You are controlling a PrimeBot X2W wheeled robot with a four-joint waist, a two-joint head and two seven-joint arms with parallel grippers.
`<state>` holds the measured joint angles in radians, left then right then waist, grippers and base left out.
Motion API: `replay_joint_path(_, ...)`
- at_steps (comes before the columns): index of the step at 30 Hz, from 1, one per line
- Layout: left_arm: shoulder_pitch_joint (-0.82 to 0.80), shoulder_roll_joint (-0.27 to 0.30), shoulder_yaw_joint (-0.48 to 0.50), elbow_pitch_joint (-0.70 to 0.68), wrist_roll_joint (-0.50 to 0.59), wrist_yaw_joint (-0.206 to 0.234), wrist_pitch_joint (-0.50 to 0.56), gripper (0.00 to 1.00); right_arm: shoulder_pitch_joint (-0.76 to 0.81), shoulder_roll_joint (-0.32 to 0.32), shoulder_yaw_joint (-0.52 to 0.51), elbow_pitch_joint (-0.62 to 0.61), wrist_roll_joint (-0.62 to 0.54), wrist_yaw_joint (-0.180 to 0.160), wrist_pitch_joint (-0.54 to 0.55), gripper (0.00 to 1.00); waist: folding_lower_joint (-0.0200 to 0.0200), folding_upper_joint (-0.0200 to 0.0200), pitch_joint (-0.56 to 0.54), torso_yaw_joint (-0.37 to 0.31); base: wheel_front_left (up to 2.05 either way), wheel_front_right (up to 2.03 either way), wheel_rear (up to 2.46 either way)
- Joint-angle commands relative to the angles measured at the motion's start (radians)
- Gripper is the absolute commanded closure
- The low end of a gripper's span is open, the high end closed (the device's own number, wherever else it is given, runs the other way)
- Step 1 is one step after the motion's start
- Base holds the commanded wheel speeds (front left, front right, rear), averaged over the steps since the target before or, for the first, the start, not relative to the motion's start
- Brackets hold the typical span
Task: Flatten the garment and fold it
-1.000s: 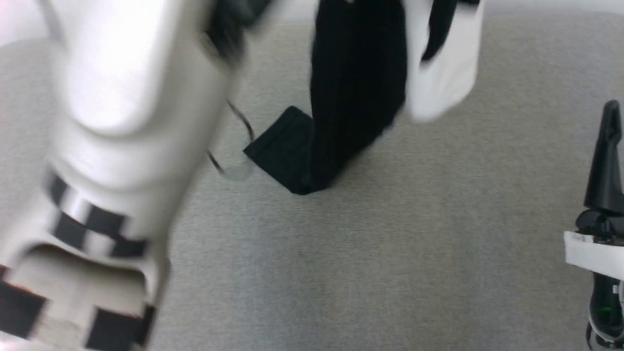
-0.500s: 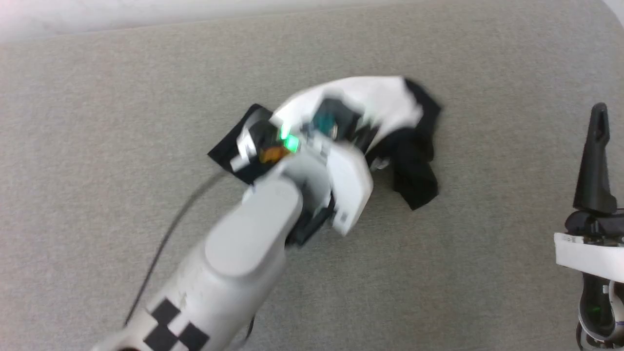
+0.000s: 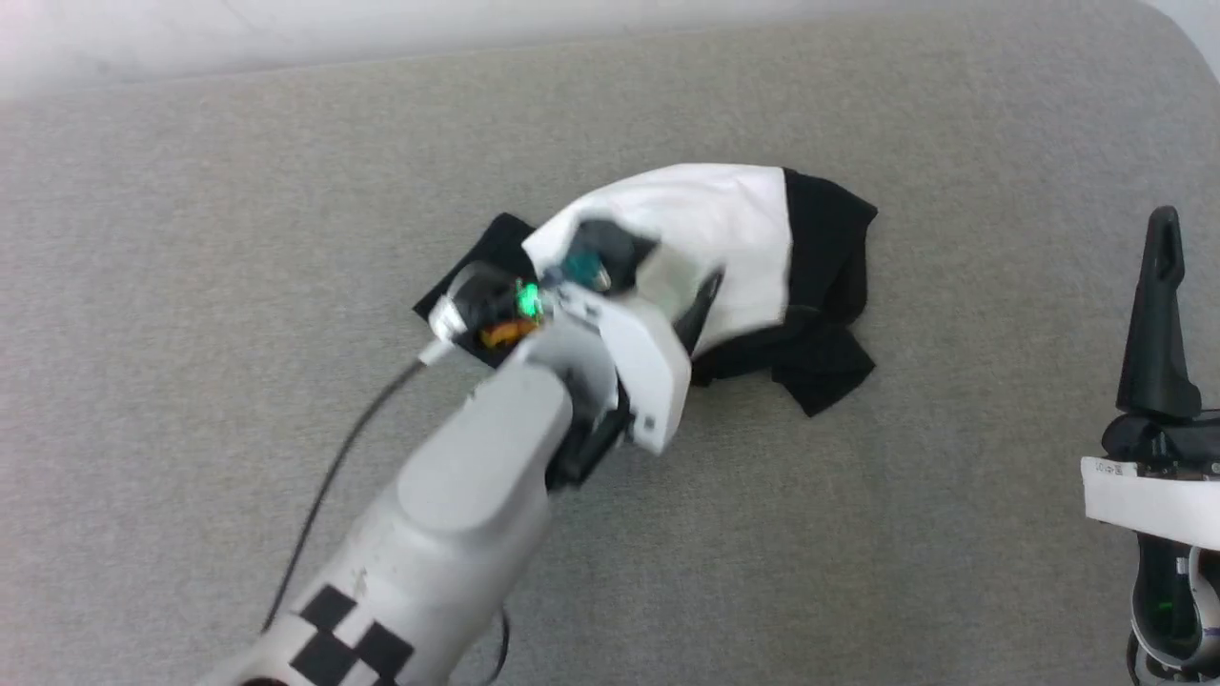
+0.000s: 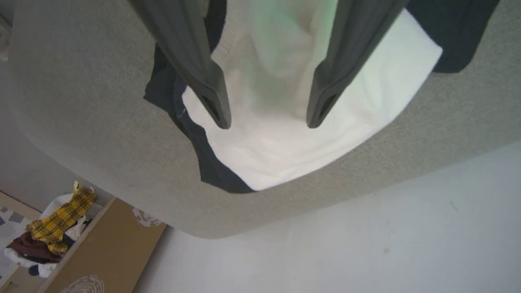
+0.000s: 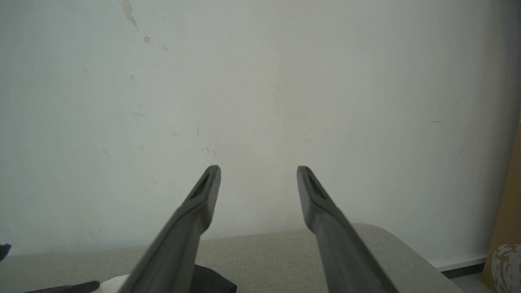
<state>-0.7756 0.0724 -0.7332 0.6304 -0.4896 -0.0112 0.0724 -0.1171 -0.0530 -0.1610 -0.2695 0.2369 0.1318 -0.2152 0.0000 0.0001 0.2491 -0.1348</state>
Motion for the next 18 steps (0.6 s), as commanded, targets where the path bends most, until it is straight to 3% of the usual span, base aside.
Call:
replay_joint_path(1, -0.026, -0.003, 0.023, -0.029, -0.018, 0.000, -0.030, 0.00, 0.008, 0.003, -0.002, -0.004, -0.007, -0.001, 0.004, 0.00, 0.0000, -0.0001, -0.015, 0.015, 0.00, 0.00, 0.00)
replay_joint_path(4, -0.030, 0.013, 0.069, -0.119, -0.038, 0.013, -0.092, 0.00, 0.014, 0.003, -0.004, -0.010, -0.011, -0.001, 0.013, 0.00, 0.0000, -0.0001, -0.031, 0.030, 0.00, 0.00, 0.00)
replay_joint_path(7, 0.004, 0.065, 0.129, -0.250, -0.050, 0.052, -0.149, 0.00, 0.024, 0.003, -0.006, -0.017, -0.013, -0.001, 0.021, 0.00, 0.0000, -0.0001, -0.047, 0.040, 0.00, 0.00, 0.00)
replay_joint_path(14, 0.244, 0.261, 0.251, -0.624, 0.007, 0.213, -0.254, 0.00, 0.064, 0.003, -0.015, -0.017, -0.005, -0.001, 0.031, 0.00, 0.0000, -0.0001, -0.072, 0.064, 0.00, 0.00, 0.00)
replay_joint_path(18, 0.457, 0.314, 0.299, -0.805, 0.025, 0.296, -0.304, 0.00, 0.090, 0.003, -0.016, -0.011, 0.003, -0.001, 0.035, 0.00, 0.0000, -0.0001, -0.083, 0.078, 0.00, 0.00, 0.00)
